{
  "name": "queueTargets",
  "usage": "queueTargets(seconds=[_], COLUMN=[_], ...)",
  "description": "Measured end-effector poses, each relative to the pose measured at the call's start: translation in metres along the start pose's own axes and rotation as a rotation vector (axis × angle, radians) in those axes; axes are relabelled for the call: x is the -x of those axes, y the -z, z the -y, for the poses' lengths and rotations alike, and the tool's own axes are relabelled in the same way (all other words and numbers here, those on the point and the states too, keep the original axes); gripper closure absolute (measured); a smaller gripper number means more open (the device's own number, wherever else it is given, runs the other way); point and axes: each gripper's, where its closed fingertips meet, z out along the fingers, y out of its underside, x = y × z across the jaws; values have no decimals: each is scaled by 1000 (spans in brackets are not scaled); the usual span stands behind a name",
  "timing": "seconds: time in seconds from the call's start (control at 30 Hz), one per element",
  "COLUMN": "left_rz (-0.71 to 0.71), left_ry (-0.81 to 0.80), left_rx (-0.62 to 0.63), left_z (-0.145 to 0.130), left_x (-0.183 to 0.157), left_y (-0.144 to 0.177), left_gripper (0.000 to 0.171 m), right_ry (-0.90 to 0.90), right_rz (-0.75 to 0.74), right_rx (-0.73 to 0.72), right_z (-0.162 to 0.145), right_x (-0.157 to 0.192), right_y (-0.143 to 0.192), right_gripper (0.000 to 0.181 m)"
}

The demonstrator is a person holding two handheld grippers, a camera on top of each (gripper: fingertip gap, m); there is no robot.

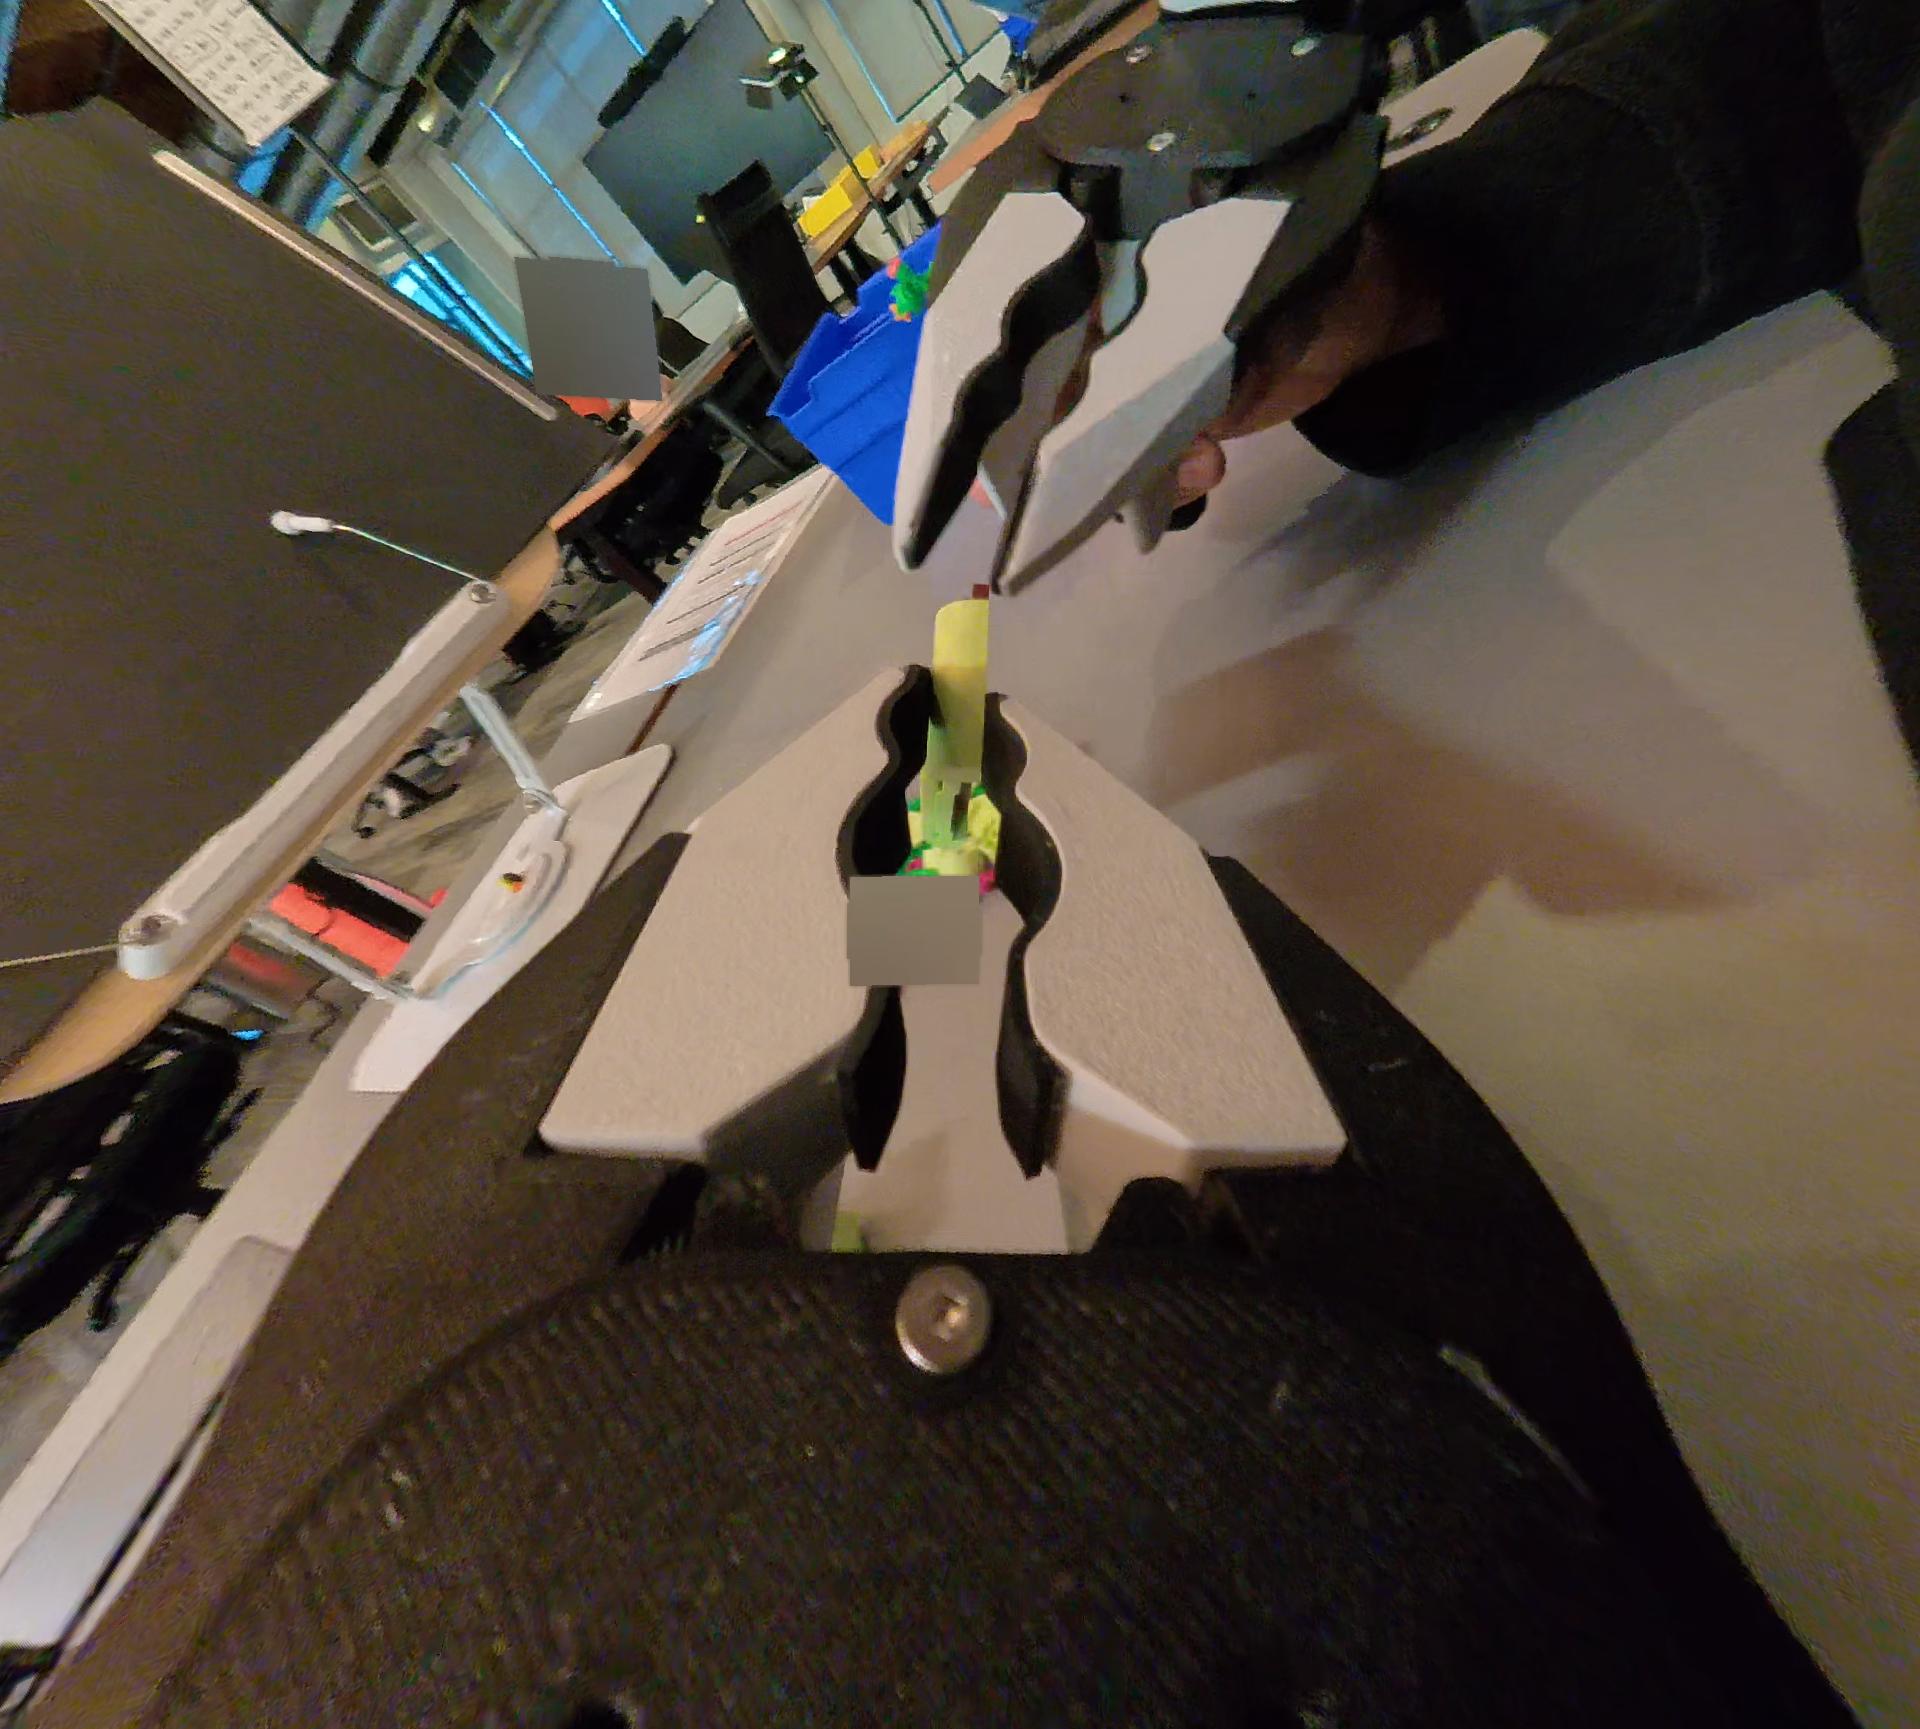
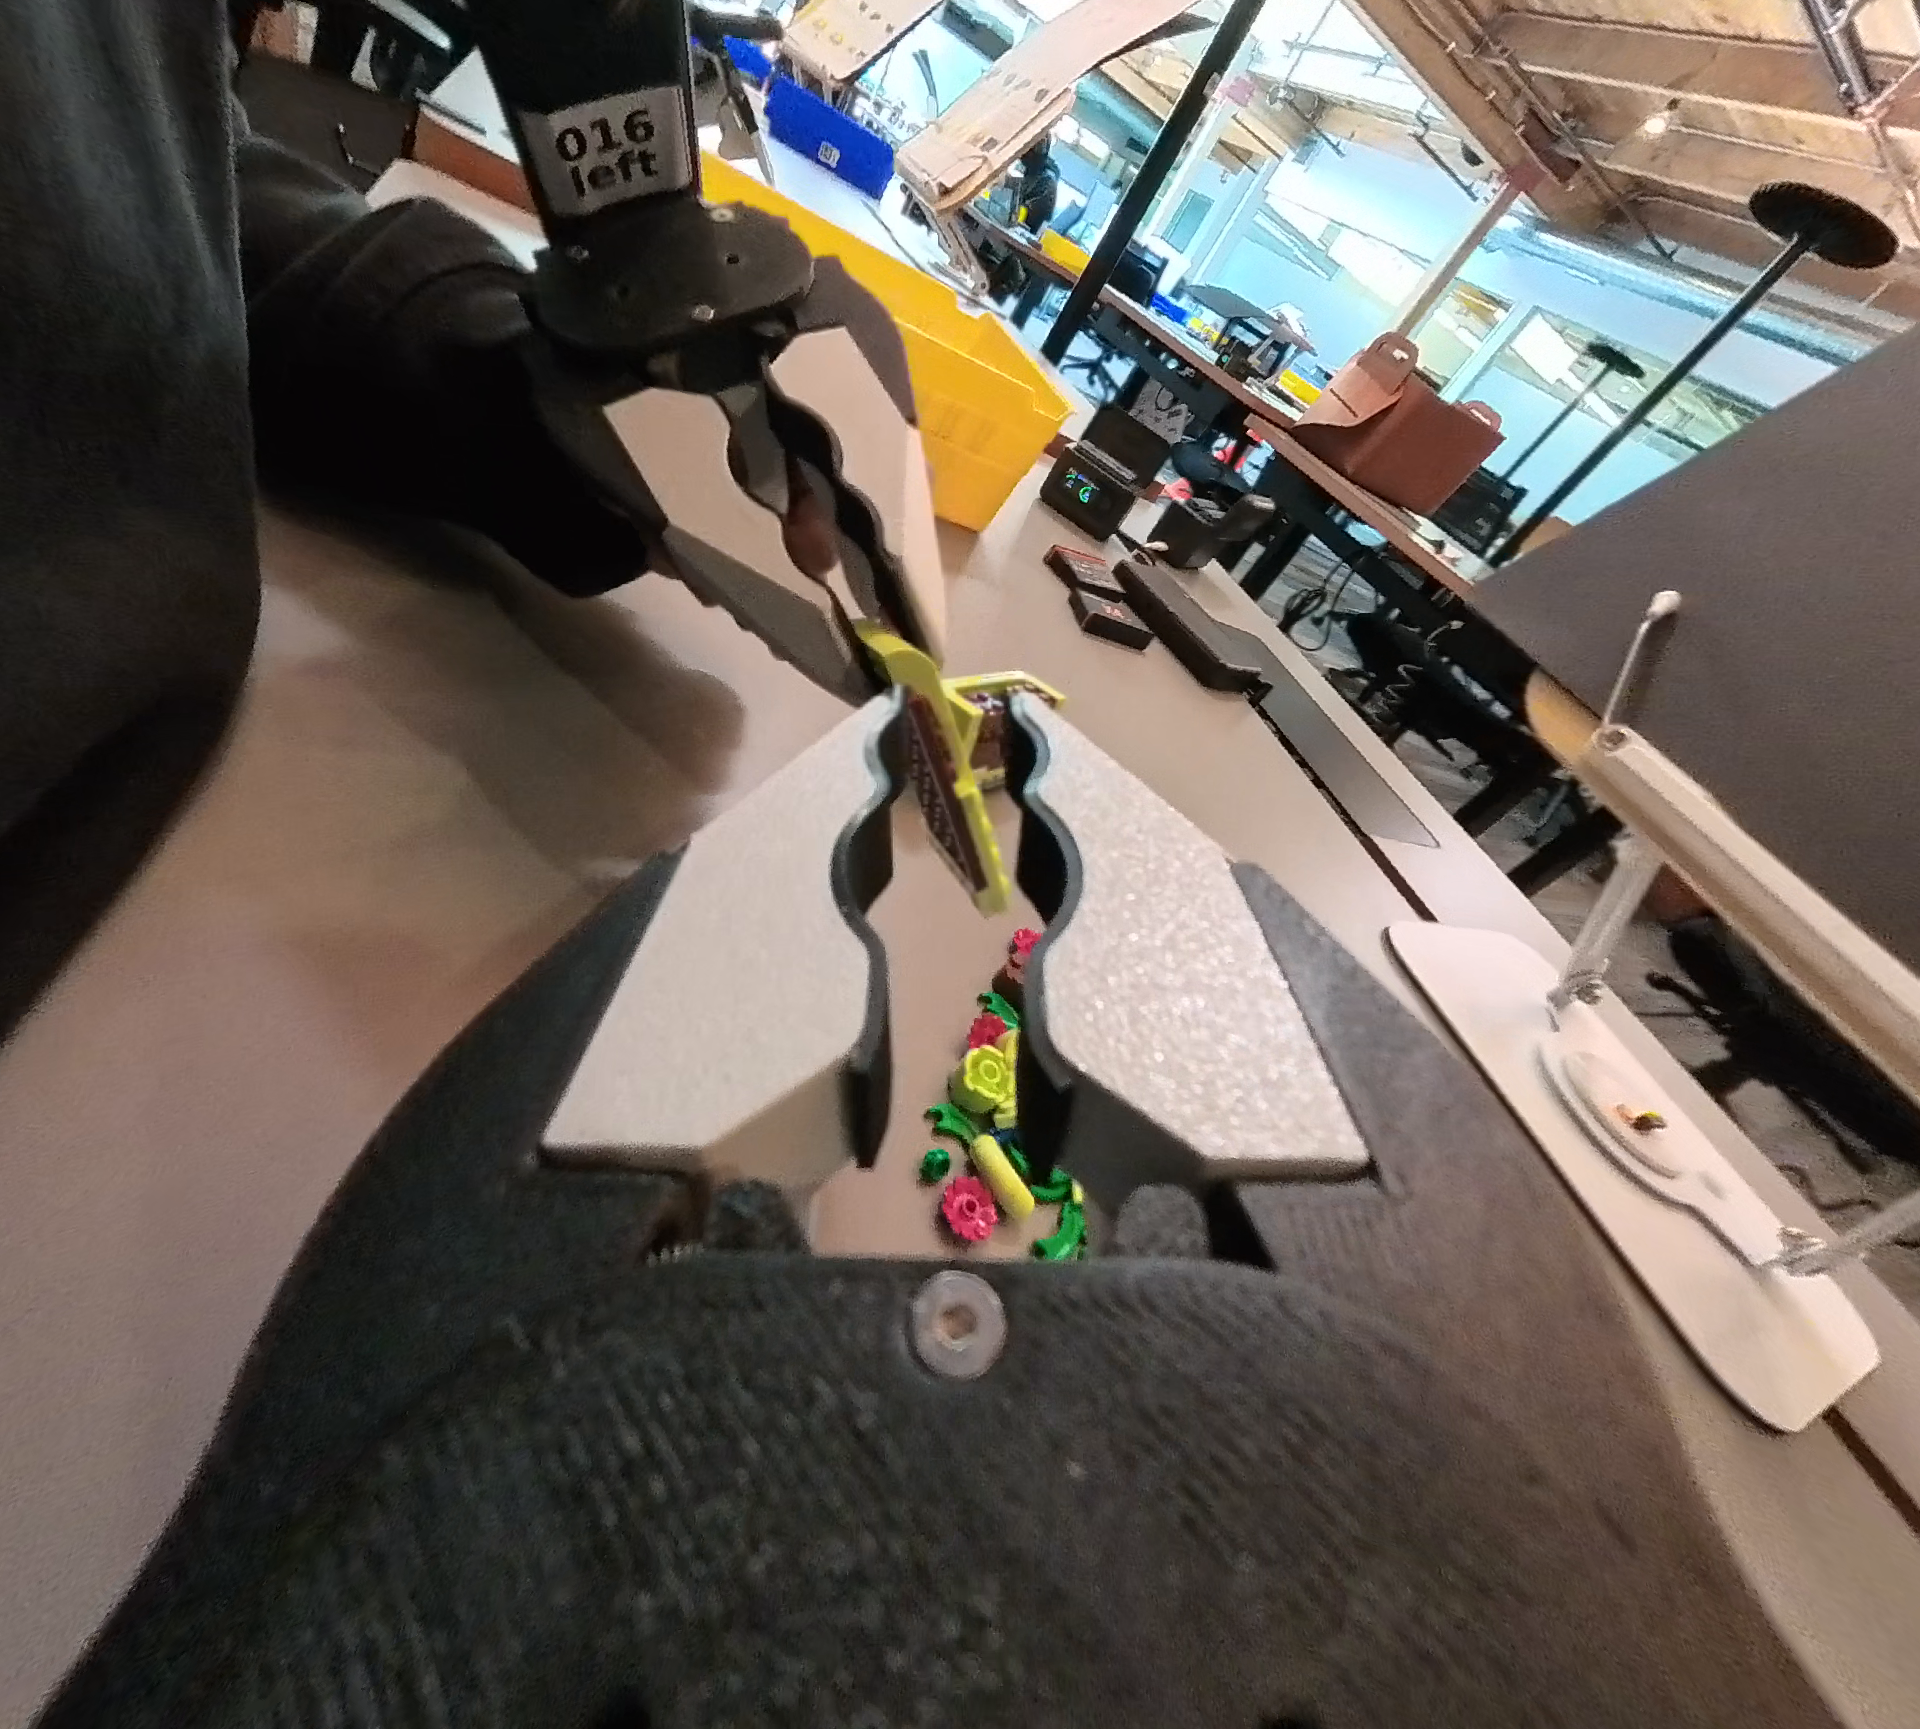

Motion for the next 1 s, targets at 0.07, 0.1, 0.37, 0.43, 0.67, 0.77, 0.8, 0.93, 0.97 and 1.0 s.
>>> queueTargets(seconds=[0.07, 0.1, 0.37, 0.43, 0.67, 0.77, 0.8, 0.93, 0.97, 1.0], left_rz=[-32, -34, 37, 56, 53, 39, 36, -14, -32, -56], left_ry=[64, 91, -33, -71, -215, -263, -275, -305, -312, -318], left_rx=[-12, -15, 21, 27, 65, 91, 100, 122, 130, 148], left_z=[0, 0, -7, -6, -8, -11, -12, -17, -19, -23], left_x=[-1, 0, 3, 4, -6, -10, -11, -22, -25, -29], left_y=[0, 0, -2, -2, -5, -6, -6, -8, -8, -8], left_gripper=[167, 166, 167, 167, 166, 166, 166, 166, 166, 166], right_ry=[-52, -96, -799, -932, -1232, -1203, -1198, -1194, -1186, -1173], right_rz=[-1, -4, 37, 134, 346, 345, 346, 363, 368, 372], right_rx=[-7, -16, 24, 89, 104, 149, 159, 191, 221, 261], right_z=[0, 0, -37, -48, -53, -57, -58, -61, -64, -68], right_x=[-5, -9, -40, -28, -6, -2, 0, 5, 9, 14], right_y=[2, 3, 6, 2, -4, -5, -5, -5, -6, -7], right_gripper=[164, 164, 136, 133, 140, 143, 143, 139, 139, 139])
